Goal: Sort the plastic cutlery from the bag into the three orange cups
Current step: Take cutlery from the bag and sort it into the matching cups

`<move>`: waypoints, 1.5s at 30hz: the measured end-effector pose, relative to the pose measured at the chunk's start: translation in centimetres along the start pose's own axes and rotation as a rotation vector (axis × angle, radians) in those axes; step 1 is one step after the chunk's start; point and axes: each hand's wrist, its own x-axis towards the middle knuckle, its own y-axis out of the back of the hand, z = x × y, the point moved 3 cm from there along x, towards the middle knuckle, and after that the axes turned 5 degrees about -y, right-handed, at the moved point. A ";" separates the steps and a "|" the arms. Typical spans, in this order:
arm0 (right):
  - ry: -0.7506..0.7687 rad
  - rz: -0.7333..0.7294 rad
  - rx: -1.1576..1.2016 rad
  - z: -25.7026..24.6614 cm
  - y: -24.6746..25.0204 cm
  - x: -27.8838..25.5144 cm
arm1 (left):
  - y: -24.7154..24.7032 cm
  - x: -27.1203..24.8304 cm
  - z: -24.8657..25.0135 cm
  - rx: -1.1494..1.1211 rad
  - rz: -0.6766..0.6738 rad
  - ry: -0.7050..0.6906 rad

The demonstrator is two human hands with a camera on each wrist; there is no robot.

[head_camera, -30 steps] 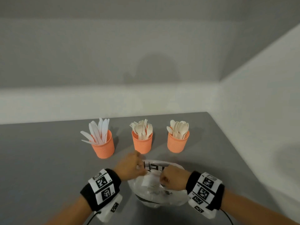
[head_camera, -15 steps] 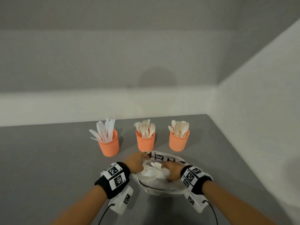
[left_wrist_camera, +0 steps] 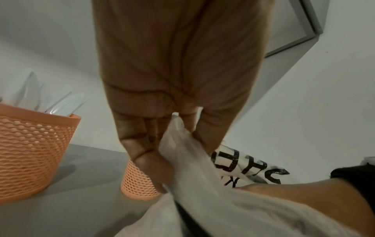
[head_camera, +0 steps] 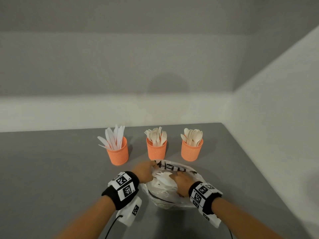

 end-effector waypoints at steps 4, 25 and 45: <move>0.006 0.080 0.167 0.1 -0.1 0.3 | 0.1 0.1 0.1 0.015 0.004 -0.013; -0.029 0.076 0.309 0.2 0.4 -0.7 | 0.8 0.7 0.1 -0.009 -0.013 -0.015; 0.051 0.351 1.213 -1.1 5.2 -2.4 | 1.8 -0.9 0.2 -0.346 -0.083 -0.017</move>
